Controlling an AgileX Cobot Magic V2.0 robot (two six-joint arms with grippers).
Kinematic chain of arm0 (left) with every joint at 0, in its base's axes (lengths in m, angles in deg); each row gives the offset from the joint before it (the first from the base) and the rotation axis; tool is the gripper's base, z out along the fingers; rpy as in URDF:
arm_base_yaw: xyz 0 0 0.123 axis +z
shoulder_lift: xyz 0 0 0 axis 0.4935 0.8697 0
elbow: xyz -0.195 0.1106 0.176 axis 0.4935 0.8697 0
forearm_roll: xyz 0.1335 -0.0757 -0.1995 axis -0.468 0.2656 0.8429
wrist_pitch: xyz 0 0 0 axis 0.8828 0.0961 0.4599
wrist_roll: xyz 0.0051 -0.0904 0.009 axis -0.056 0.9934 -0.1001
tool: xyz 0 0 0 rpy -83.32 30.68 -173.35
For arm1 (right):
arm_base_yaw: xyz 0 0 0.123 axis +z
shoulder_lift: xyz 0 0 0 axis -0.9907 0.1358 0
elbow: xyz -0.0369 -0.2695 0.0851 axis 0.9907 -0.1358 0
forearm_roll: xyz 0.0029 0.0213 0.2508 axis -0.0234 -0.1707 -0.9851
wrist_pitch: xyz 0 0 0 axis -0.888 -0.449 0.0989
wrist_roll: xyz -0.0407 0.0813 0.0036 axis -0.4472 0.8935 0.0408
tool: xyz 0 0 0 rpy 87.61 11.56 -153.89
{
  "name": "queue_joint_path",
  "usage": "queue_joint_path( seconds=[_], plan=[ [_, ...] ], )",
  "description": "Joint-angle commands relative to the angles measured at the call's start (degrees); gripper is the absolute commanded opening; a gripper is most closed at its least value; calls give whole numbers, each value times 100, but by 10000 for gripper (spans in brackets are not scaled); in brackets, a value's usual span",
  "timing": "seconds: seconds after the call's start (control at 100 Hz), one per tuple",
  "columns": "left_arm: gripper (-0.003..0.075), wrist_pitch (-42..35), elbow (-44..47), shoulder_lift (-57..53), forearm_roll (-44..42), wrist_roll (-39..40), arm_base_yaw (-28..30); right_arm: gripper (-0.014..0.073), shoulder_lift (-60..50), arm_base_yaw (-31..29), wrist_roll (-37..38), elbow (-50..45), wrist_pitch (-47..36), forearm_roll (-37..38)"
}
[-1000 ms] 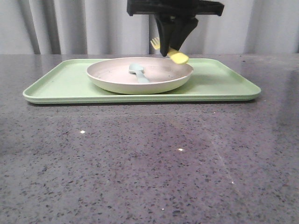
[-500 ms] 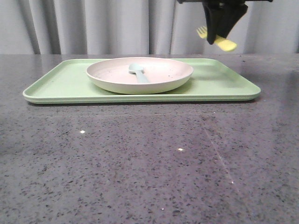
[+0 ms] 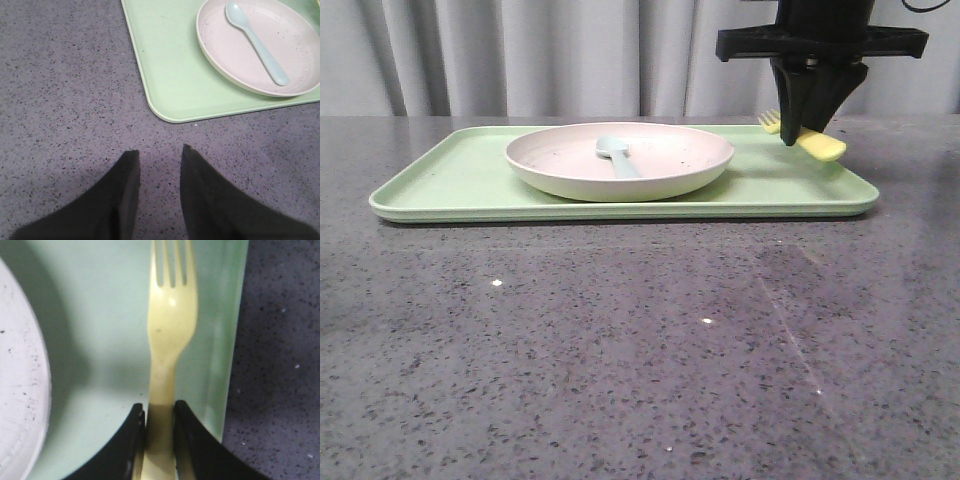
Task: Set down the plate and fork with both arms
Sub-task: 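Lift the fork with the right gripper and move it beside the plate, then lower the fork onto the tray, open the right gripper, raise it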
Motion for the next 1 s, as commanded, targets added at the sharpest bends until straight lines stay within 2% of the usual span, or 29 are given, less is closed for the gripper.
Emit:
queue_joint_path(
  seconds=[0.0,0.31,0.41,0.55,0.62,0.99],
  plan=[
    [197,-311,-152,-40,81,48,13,-48,-249,-24,58,118,-130,-50],
    [197,-288,-152,-40,81,48,13,-23,-12,-24,311,118,-50,-135],
    [197,-288,-152,-40,81,48,13,78,-12,-24,311,118,-57,-135],
    [197,-288,-152,-40,81,48,13,312,-12,-24,311,118,-80,-135],
    [197,-288,-152,-40,81,48,13,368,-20,-24,311,118,-80,-135],
    [197,-343,-152,-40,81,48,13,374,-390,-17,311,91,-10,-125]
  ],
)
